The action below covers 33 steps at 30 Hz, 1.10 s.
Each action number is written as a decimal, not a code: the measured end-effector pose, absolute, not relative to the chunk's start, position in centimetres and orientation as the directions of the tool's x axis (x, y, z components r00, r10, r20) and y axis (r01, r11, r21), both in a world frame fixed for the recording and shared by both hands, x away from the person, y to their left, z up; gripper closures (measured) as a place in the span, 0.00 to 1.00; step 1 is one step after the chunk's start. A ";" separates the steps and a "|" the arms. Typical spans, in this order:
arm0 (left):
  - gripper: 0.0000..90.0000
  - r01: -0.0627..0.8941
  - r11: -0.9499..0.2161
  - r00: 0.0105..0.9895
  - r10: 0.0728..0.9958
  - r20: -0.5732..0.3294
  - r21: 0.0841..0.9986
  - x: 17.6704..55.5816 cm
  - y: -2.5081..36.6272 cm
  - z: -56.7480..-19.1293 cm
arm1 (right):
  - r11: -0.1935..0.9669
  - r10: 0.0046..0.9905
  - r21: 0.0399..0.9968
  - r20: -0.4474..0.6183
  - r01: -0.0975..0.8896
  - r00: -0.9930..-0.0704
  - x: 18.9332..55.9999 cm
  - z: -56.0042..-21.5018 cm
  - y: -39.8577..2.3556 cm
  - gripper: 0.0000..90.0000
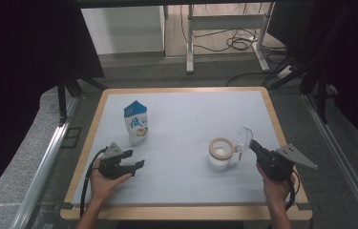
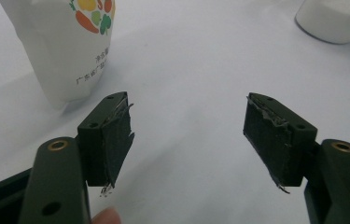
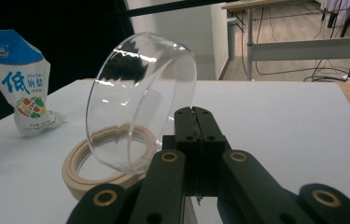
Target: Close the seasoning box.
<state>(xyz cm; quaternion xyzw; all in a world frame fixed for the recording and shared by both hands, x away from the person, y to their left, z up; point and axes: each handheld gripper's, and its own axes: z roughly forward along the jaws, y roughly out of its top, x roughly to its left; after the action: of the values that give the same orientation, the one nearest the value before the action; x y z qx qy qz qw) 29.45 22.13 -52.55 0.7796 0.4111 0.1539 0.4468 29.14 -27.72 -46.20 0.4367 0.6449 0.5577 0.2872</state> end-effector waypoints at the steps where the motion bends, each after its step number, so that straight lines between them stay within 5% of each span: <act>1: 0.36 0.503 -0.263 0.615 0.778 -0.127 0.823 29.5 22.1 -52.6 | -0.003 0.883 0.970 0.117 0.243 -0.454 29.1 -46.2 -27.7 1.00; 26: 0.36 0.509 -0.257 0.618 0.774 -0.140 0.821 29.3 22.0 -52.5 | 0.022 0.871 0.971 0.098 0.238 -0.481 29.5 -45.7 -25.6 1.00; 33: 0.36 0.506 -0.258 0.619 0.773 -0.139 0.823 29.3 22.1 -52.4 | 0.158 0.835 0.955 0.007 0.251 -0.550 30.2 -46.6 -21.2 1.00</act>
<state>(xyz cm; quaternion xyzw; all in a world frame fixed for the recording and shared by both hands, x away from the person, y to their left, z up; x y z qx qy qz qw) 29.26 22.11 -52.37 0.7790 0.4106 0.1483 0.4502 30.15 -21.24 -46.57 0.3835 0.7079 0.5235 0.2788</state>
